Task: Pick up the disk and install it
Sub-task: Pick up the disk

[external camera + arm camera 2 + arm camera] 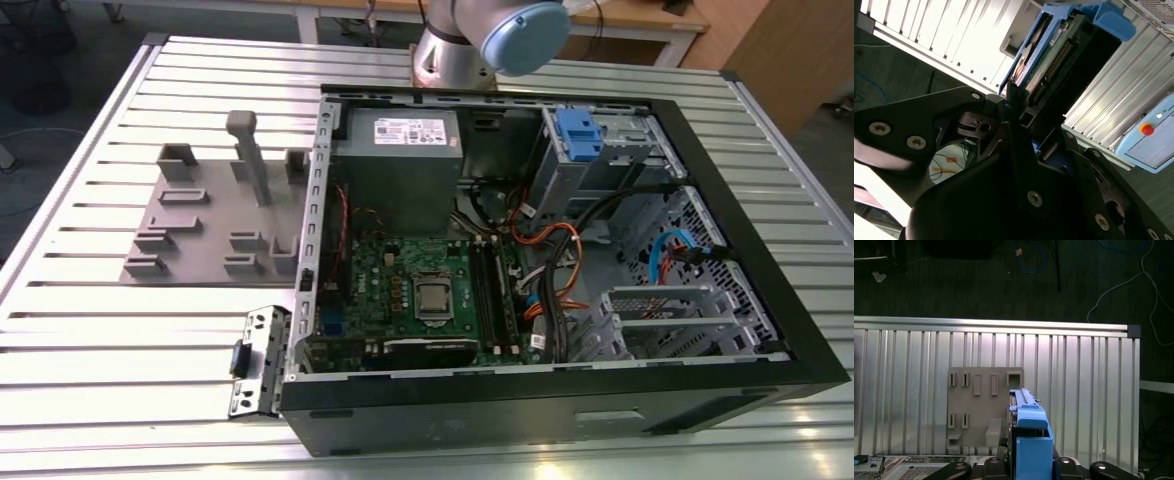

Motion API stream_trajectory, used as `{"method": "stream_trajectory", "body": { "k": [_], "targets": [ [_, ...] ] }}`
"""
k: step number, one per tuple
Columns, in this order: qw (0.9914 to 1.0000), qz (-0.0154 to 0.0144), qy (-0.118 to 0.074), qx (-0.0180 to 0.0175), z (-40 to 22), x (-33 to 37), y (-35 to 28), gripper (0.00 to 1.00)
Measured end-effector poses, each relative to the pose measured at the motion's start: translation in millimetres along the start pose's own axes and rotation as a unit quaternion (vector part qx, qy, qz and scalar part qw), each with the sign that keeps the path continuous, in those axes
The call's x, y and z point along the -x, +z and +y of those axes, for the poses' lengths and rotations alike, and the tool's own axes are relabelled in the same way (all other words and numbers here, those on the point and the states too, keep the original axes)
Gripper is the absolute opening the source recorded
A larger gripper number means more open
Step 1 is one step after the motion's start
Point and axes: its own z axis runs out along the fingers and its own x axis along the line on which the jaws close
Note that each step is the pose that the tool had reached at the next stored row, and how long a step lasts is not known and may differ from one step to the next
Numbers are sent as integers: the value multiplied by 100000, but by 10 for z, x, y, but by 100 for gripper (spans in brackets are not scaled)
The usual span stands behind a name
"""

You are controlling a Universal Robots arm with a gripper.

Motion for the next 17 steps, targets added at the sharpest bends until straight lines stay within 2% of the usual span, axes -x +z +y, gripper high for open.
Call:
{"method": "stream_trajectory", "body": {
  "k": [14, 17],
  "targets": [
    [100000, -2, -2, 118, -442, -179, -8, 36],
    [100000, -1, -1, 125, -520, -221, -10, 36]
  ]
}}
